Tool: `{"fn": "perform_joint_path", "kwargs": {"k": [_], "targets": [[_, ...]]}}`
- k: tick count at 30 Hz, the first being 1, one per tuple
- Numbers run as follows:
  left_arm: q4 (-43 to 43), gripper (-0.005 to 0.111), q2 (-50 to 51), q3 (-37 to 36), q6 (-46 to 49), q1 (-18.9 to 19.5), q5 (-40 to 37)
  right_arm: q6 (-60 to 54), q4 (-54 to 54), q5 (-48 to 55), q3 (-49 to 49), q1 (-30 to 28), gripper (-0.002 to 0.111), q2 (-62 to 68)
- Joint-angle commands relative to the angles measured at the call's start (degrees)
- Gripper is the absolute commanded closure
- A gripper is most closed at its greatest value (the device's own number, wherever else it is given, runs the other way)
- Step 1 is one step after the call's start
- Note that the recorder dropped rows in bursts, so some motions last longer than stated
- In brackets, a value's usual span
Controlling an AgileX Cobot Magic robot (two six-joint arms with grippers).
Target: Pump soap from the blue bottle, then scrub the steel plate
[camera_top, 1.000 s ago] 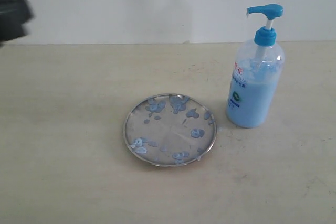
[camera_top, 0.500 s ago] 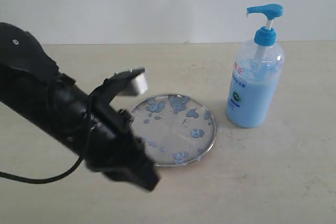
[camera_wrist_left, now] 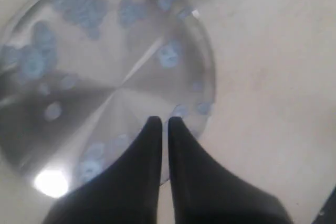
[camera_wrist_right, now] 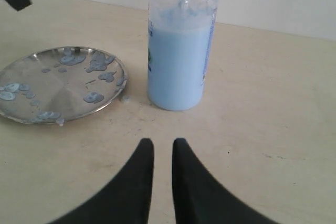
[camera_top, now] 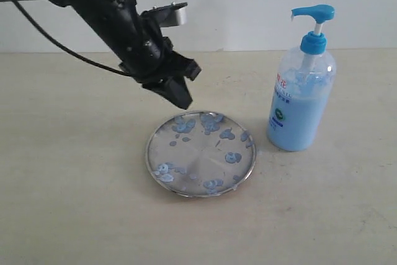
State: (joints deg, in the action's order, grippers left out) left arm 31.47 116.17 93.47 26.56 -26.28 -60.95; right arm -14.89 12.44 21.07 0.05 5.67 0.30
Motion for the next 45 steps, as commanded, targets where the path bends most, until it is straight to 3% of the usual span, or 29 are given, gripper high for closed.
{"fn": "perform_joint_path", "kwargs": {"k": [1, 3, 4, 6, 7, 9, 11, 13, 15, 16, 18, 20, 21, 22, 24, 26, 30, 33, 36, 38, 40, 43, 45], "targets": [[-1.0, 0.102, 6.2, 4.9, 5.2, -0.2, -9.0, -0.2, -0.3, 0.0, -0.1, -0.4, 0.104, -0.3], [-15.2, 0.102, 4.0, 5.4, -3.5, -0.2, -9.0, -0.2, -0.1, 0.2, -0.1, -0.4, 0.104, -0.3], [-17.7, 0.102, 3.4, 5.9, -6.0, -0.2, -7.1, -0.2, -0.1, 0.2, -0.1, -0.4, 0.104, -0.3], [-8.5, 0.102, 3.5, 6.1, -3.7, -0.3, 7.8, -0.2, -0.1, 0.2, -0.1, -0.4, 0.104, -0.3], [3.5, 0.102, 4.9, 6.1, 5.1, -0.5, 10.3, -0.2, -0.1, 0.2, -0.1, -0.4, 0.104, -0.3], [15.8, 0.102, 7.4, 6.1, 17.5, -0.6, 3.2, -0.2, -0.1, 0.2, -0.1, -0.4, 0.104, -0.3], [16.5, 0.102, 9.4, 6.1, 23.1, -0.8, -8.0, -0.2, -0.1, 0.2, -0.1, -0.4, 0.104, -0.3], [7.9, 0.102, 9.8, 6.0, 19.7, -0.8, -9.0, -0.2, -0.1, 0.2, -0.1, -0.4, 0.104, -0.3], [-7.3, 0.102, 9.2, 6.0, 11.0, -0.8, -9.0, -0.1, -0.1, 0.2, -0.1, -0.4, 0.104, -0.3], [-13.5, 0.102, 9.1, 6.0, 4.9, -0.8, -7.0, -0.1, -0.1, 0.2, -0.1, -0.4, 0.104, -0.3], [-17.5, 0.102, 9.2, 6.0, -2.8, -0.8, 2.5, -0.1, -0.1, 0.2, -0.1, -0.4, 0.104, -0.3], [-11.1, 0.102, 10.4, 6.0, -3.3, -0.8, 10.7, -0.1, -0.1, 0.2, -0.1, -0.4, 0.104, -0.3], [-4.2, 0.102, 11.2, 6.0, 1.3, -1.0, 11.0, -0.1, -0.1, 0.2, -0.1, -0.4, 0.104, -0.3], [2.7, 0.102, 12.1, 6.0, 8.0, -1.3, 8.3, -0.1, -0.1, 0.2, -0.1, -0.4, 0.104, -0.3], [8.8, 0.102, 13.3, 6.0, 19.4, -1.8, -1.7, -0.1, -0.1, 0.2, -0.1, -0.4, 0.104, -0.3], [6.5, 0.102, 13.5, 6.0, 21.1, -1.8, -9.0, -0.1, -0.1, 0.2, -0.1, -0.4, 0.104, -0.3], [-4.1, 0.102, 10.5, 6.0, 14.5, 0.0, -9.0, 0.0, -0.1, 0.2, -0.1, -0.4, 0.104, -0.3], [0.4, 0.102, 9.6, 6.0, 5.6, 0.6, 6.0, 0.0, -0.1, 0.2, -0.1, -0.4, 0.104, -0.3], [5.7, 0.102, 11.4, 6.3, 13.0, -1.3, 5.3, -0.1, -0.1, 0.2, -0.1, -0.4, 0.104, -0.3], [-0.2, 0.102, 13.0, 6.4, 16.3, -3.3, -2.2, -0.1, -0.1, 0.2, -0.1, -0.4, 0.104, -0.3], [-14.6, 0.102, 13.4, 6.4, 14.4, -5.2, -9.0, 0.2, -0.1, 0.2, -0.1, -0.4, 0.104, -0.3], [-34.5, 0.102, 13.4, 6.3, -3.9, -5.7, -8.2, 0.2, -0.1, 0.2, -0.1, -0.4, 0.104, -0.3], [-34.8, 0.102, 13.3, 7.3, -8.8, -5.3, -3.4, 0.2, -0.1, 0.2, -0.1, -0.4, 0.104, -0.3]]}}
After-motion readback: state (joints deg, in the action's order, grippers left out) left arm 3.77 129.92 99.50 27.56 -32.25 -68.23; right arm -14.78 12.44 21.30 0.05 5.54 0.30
